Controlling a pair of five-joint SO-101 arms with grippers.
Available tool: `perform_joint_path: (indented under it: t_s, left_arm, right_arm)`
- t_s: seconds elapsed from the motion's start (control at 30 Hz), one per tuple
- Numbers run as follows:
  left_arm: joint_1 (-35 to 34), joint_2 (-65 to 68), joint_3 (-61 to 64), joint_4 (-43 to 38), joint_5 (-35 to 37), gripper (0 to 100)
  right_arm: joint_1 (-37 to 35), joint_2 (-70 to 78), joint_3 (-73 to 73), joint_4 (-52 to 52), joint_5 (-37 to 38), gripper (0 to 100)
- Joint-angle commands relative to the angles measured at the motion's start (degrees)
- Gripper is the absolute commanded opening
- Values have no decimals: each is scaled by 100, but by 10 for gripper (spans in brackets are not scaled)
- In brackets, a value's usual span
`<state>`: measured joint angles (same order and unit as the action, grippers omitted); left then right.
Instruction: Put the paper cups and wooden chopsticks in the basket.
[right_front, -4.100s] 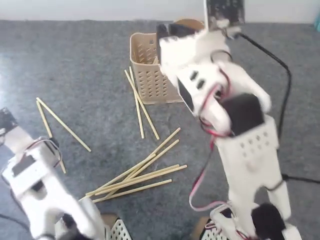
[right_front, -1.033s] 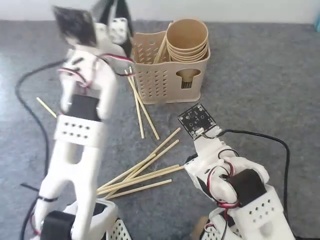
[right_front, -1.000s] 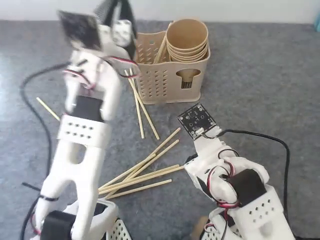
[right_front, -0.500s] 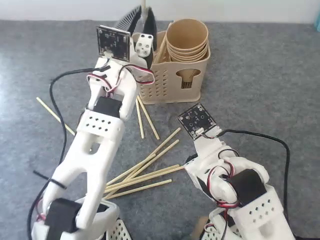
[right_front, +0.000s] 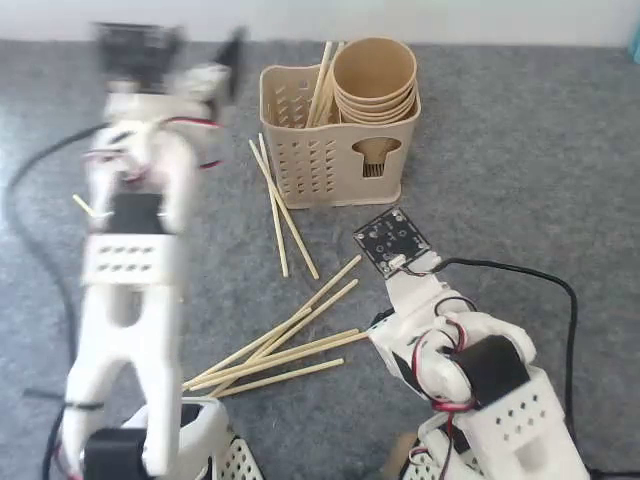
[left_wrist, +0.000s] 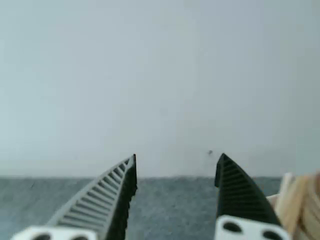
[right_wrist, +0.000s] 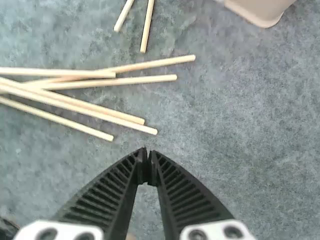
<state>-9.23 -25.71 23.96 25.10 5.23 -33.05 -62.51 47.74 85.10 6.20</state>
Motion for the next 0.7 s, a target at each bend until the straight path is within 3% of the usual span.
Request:
perform_joint_path:
  t_s: [0.0,0.13,0.3,0.47,0.67]
  left_arm:
    - [-1143,-369,-321,985,695,239]
    - [-2198,-352,-233,1723,1266,239]
    - [-2778,-352,338,2057,1327,239]
    - [-2866,-352,1059,1846,1336,239]
    - [-2866,79,1701,1073,1653,239]
  right_arm:
    - [-40,963,-44,-365,360,23]
    - [-40,2185,-211,-1121,-26,20]
    - [-75,3530,-958,-1886,-1011,23]
    - [-303,4875,-2277,-1956,-1477,31]
    - [-796,6712,-3842,-1938,-1679,117]
